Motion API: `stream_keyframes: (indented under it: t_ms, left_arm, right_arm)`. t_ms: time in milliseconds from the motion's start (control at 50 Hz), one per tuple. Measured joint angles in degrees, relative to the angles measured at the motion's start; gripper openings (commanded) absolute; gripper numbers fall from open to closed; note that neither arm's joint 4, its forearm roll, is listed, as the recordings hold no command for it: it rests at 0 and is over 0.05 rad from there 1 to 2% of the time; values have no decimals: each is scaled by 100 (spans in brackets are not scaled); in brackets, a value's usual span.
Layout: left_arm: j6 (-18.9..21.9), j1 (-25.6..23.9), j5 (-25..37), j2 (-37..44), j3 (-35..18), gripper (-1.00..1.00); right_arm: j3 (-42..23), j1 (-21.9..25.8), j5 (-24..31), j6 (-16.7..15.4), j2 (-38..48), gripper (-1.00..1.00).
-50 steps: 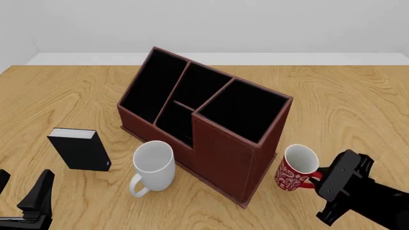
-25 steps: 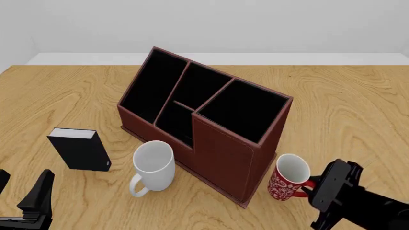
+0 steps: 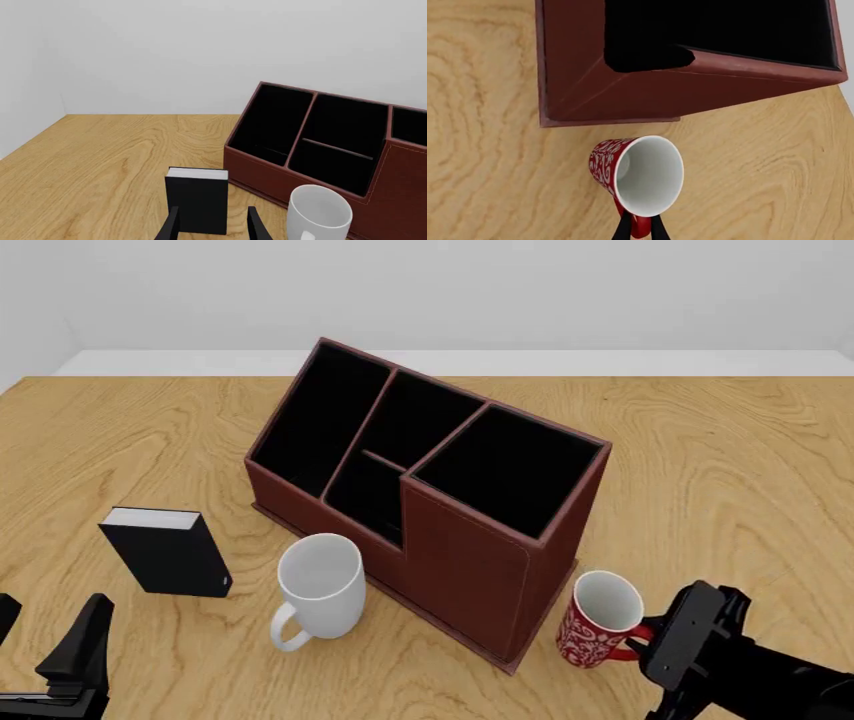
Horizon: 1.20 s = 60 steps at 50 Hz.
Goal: Pick up the red mug and place it to the right of the caddy.
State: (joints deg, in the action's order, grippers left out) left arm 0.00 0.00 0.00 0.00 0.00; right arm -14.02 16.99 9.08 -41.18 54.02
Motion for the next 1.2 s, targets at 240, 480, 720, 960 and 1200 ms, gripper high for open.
stream_keyframes:
  t_ms: [240, 480, 720, 960, 1200]
  left_arm:
    - [0, 0, 0, 0, 0, 100]
    - [0, 0, 0, 0, 0, 100]
    - [0, 0, 0, 0, 0, 100]
    - [0, 0, 0, 0, 0, 100]
    - [0, 0, 0, 0, 0, 100]
  right_arm:
    - [28, 17, -40, 29, 33, -100]
    - [32, 26, -116, 77, 75, -100]
    - [33, 48, -141, 122, 87, -100]
    - [31, 125, -17, 197, 4, 100]
    - [17, 153, 79, 268, -39, 100]
